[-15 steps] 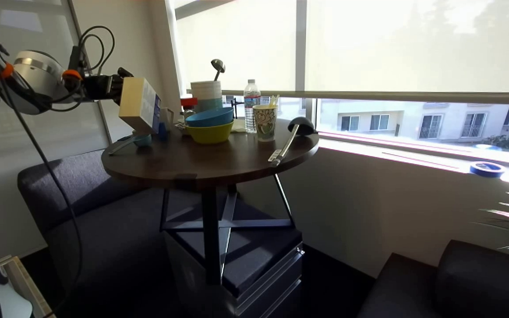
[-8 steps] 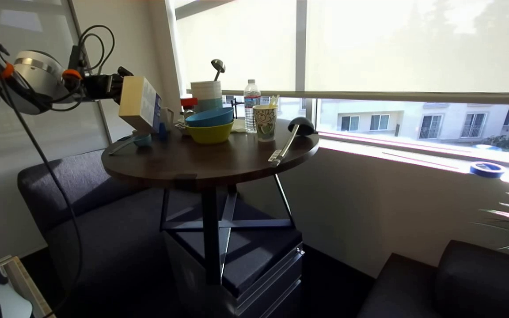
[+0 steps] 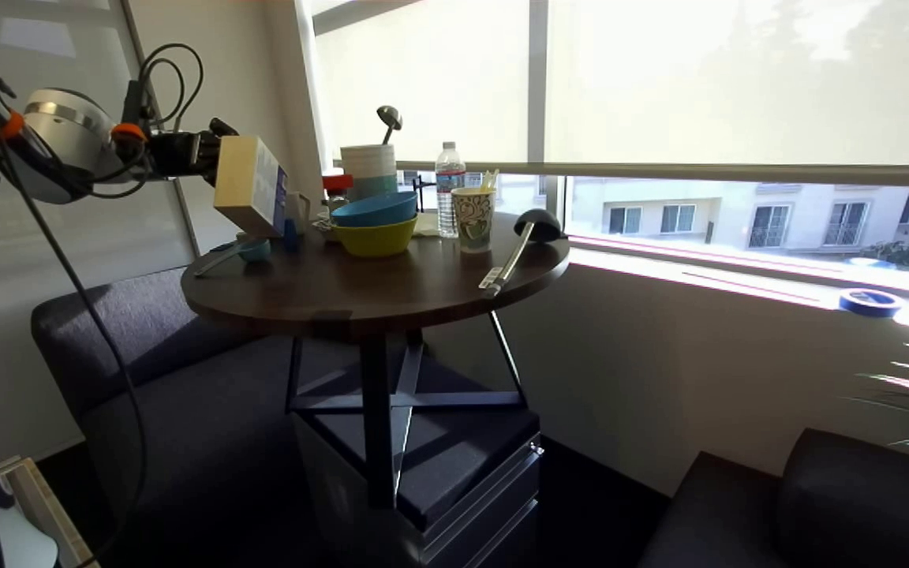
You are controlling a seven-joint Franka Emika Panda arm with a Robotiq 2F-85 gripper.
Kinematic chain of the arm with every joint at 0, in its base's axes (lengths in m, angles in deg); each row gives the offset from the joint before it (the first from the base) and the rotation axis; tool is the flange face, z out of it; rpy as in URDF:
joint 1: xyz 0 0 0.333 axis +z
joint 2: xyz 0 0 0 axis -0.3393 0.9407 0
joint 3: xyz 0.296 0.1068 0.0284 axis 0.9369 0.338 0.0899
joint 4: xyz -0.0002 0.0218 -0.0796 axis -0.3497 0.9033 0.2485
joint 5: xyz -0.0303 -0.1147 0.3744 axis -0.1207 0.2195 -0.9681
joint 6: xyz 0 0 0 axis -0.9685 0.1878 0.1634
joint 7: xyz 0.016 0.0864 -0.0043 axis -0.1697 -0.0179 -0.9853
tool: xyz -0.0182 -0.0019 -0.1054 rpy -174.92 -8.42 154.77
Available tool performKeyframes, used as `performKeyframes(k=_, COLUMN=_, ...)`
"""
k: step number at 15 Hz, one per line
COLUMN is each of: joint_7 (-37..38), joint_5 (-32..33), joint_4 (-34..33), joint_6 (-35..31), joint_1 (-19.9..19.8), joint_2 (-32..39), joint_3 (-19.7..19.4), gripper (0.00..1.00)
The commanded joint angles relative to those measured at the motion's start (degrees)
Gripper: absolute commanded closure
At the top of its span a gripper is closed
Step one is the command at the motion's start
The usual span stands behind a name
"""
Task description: Pick up the square wooden box and pour some of the substance into the blue measuring spoon on the table, put the square wooden box on the table
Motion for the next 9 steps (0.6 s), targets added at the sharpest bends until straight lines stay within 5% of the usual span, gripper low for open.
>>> performKeyframes(k=1, joint_7=-0.6, joint_5=1.2, joint_4=0.7, joint_6=-0.4, joint_1=0.1, joint_2=-1.3, joint_3=-0.1, gripper=0.98)
performKeyframes(k=5, joint_7=0.0, joint_5=0.4, joint_4=0.5, joint_6=-1.6, joint_1=0.1, joint_2=-1.6, joint_3=0.0, gripper=0.98)
performKeyframes(k=6, joint_7=-1.7, joint_5=3.7, joint_4=1.1, joint_6=2.7, joint_1=0.2, joint_2=-0.5, joint_3=0.0, gripper=0.98)
performKeyframes(k=7, joint_7=-0.2, joint_5=0.0, joint_4=0.6, joint_6=-2.9, joint_1=0.1, joint_2=-1.9, joint_3=-0.1, gripper=0.98)
performKeyframes(k=9, joint_7=-0.3, joint_5=0.6, joint_4=0.7, joint_6=-1.6, joint_1=0.0, joint_2=-1.5, joint_3=-0.2, gripper=0.98)
